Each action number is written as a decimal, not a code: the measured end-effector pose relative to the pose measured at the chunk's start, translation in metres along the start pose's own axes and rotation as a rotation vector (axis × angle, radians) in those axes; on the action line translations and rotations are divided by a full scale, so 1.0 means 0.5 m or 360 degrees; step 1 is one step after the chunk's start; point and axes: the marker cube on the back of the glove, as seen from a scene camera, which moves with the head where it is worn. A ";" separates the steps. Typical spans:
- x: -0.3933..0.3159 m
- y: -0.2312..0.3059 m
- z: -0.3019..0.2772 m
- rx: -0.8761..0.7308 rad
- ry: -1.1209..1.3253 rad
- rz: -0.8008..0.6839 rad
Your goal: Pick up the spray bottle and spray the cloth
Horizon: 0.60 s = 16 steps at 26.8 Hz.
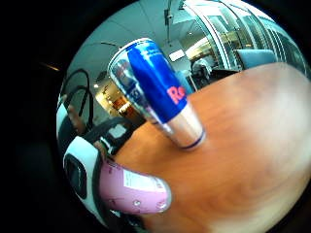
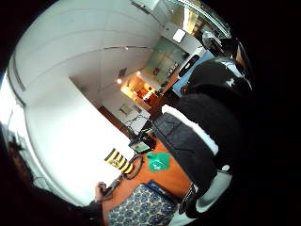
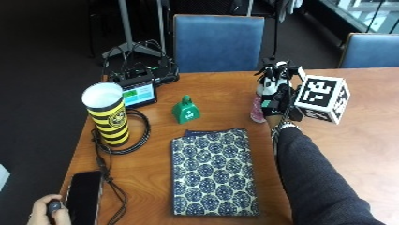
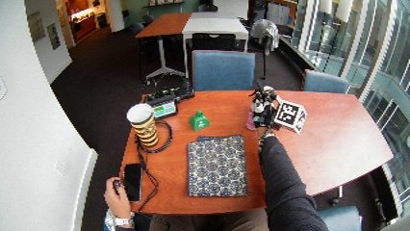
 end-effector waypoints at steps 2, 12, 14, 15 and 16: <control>0.006 0.008 0.010 -0.0060 -0.0005 0.0014; -0.081 -0.035 -0.005 -0.0412 0.0068 -0.0265; -0.104 -0.052 -0.010 -0.0514 0.0127 -0.0359; -0.116 -0.060 -0.013 -0.0571 0.0155 -0.0402; -0.128 -0.067 -0.016 -0.0630 0.0182 -0.0443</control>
